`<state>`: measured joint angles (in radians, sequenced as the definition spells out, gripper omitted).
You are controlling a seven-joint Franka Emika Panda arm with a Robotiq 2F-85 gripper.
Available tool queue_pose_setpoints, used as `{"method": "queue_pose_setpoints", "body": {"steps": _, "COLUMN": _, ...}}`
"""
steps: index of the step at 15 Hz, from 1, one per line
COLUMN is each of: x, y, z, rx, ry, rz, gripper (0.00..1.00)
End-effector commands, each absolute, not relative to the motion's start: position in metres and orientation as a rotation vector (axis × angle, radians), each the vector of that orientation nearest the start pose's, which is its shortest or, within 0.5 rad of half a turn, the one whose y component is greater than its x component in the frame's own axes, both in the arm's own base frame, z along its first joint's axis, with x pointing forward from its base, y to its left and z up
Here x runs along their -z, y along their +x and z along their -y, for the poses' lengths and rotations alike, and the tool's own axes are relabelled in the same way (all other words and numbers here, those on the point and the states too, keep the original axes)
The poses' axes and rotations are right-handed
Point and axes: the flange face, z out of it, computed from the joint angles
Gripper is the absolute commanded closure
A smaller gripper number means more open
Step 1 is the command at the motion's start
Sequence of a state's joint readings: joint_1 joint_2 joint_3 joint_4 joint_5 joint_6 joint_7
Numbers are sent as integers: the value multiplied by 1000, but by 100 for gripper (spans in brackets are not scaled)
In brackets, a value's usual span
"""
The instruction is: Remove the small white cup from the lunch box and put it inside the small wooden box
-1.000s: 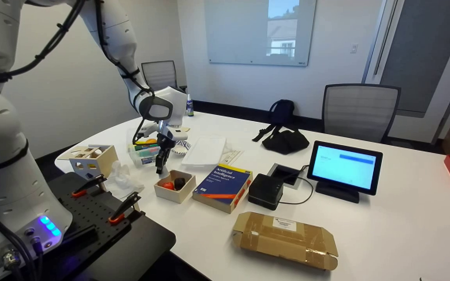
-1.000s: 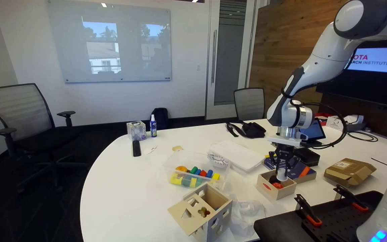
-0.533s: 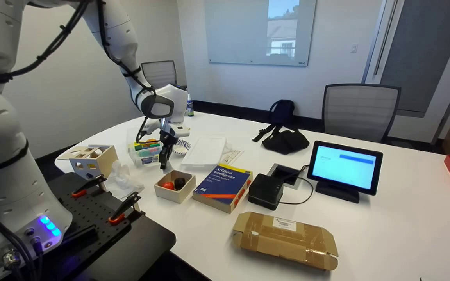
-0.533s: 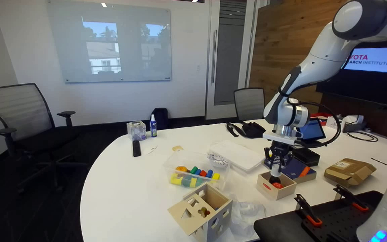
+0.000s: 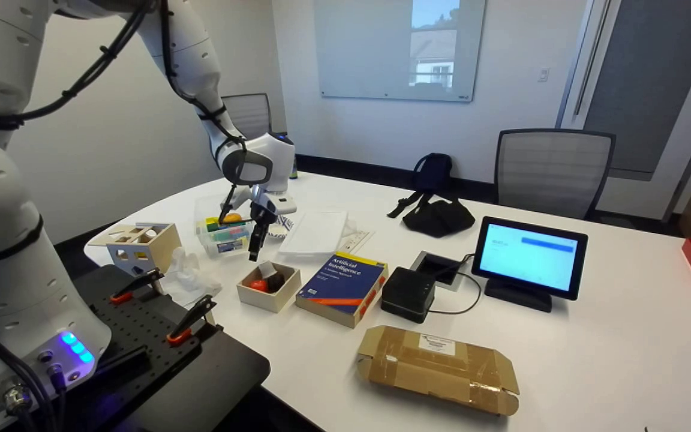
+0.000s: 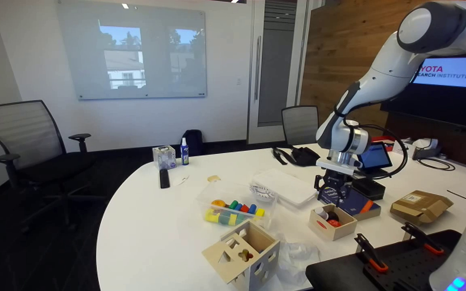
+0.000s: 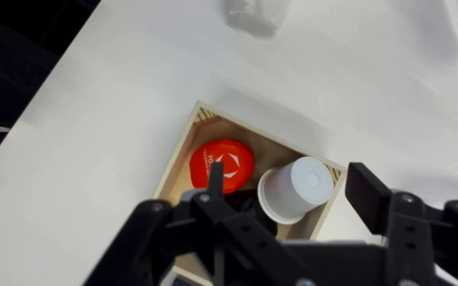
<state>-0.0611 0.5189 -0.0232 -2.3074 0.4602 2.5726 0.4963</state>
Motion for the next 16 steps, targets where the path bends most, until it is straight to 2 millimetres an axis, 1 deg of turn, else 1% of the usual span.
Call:
{"method": "queue_pose_setpoints", "body": {"steps": 1, "x": -103, "y": 489, "z": 43, "rx": -426, "ry": -2599, "rz": -1369, "gripper": 0}}
{"method": "queue_pose_setpoints", "body": {"steps": 3, "x": -107, "y": 491, "z": 36, "rx": -419, "ry": -2612, "rz": -1339, "gripper": 0}}
{"method": "queue_pose_setpoints", "body": {"steps": 5, "x": -112, "y": 492, "z": 17, "rx": -453, "ry": -2664, "rz": -1269, "gripper": 0}}
{"method": "queue_pose_setpoints", "body": {"steps": 7, "x": -121, "y": 491, "z": -17, "rx": -507, "ry": -2757, "rz": -1176, "gripper": 0}}
{"method": "queue_pose_setpoints", "body": {"steps": 10, "x": -144, "y": 490, "z": -68, "rx": -529, "ry": -2876, "rz": -1009, "gripper": 0}}
{"method": "queue_pose_setpoints", "body": {"steps": 11, "x": -155, "y": 489, "z": -85, "rx": -523, "ry": -2916, "rz": -966, "gripper": 0}}
{"method": "queue_pose_setpoints", "body": {"steps": 14, "x": -181, "y": 493, "z": -122, "rx": -457, "ry": -2997, "rz": -847, "gripper": 0}}
{"method": "queue_pose_setpoints", "body": {"steps": 16, "x": -192, "y": 495, "z": -137, "rx": -441, "ry": -3036, "rz": -760, "gripper": 0}}
